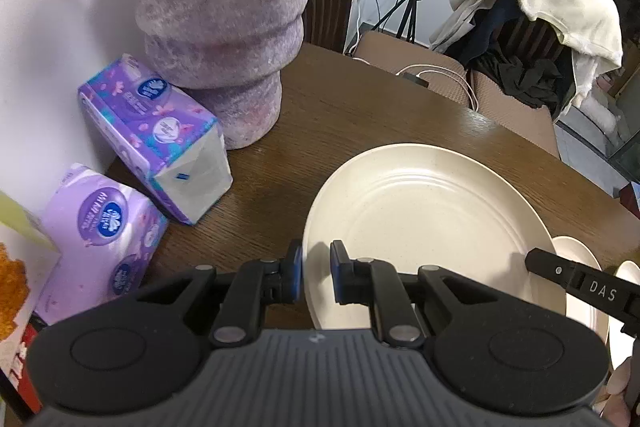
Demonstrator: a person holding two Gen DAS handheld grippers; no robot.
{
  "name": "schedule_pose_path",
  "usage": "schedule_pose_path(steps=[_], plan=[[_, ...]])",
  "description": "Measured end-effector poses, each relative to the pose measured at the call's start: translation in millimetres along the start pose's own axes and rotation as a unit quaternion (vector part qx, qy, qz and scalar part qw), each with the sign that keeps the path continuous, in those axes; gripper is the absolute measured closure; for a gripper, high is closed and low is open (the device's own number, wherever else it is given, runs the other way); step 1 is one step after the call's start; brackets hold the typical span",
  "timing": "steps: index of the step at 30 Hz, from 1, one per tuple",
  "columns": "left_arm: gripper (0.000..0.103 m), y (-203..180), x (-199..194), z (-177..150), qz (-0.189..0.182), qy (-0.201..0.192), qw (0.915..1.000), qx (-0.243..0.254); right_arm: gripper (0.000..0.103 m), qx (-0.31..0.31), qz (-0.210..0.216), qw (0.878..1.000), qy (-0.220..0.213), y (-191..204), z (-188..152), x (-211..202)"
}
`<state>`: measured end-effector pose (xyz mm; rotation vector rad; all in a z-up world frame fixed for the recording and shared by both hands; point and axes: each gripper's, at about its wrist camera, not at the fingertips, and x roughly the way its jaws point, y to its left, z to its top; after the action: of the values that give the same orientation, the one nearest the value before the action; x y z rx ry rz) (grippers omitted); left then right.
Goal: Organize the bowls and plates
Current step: 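Lift the cream plate off the table with both grippers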
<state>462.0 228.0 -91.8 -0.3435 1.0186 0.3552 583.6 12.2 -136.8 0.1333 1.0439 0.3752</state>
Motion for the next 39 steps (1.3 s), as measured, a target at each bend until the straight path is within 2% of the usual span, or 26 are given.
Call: schedule_pose_path(steps=[21,39], plan=[[0.089,14,-65,-26,-0.033,-0.021,0.9992,0.011,0.094,0.023,-0.012,0.999,-0.029,15,-37,-67],[0.089,15,-140,-56,-0.071,-0.048,0.9956,0.037,0.094,0.038,-0.034,0.996,-0.077,24,-76,-156]])
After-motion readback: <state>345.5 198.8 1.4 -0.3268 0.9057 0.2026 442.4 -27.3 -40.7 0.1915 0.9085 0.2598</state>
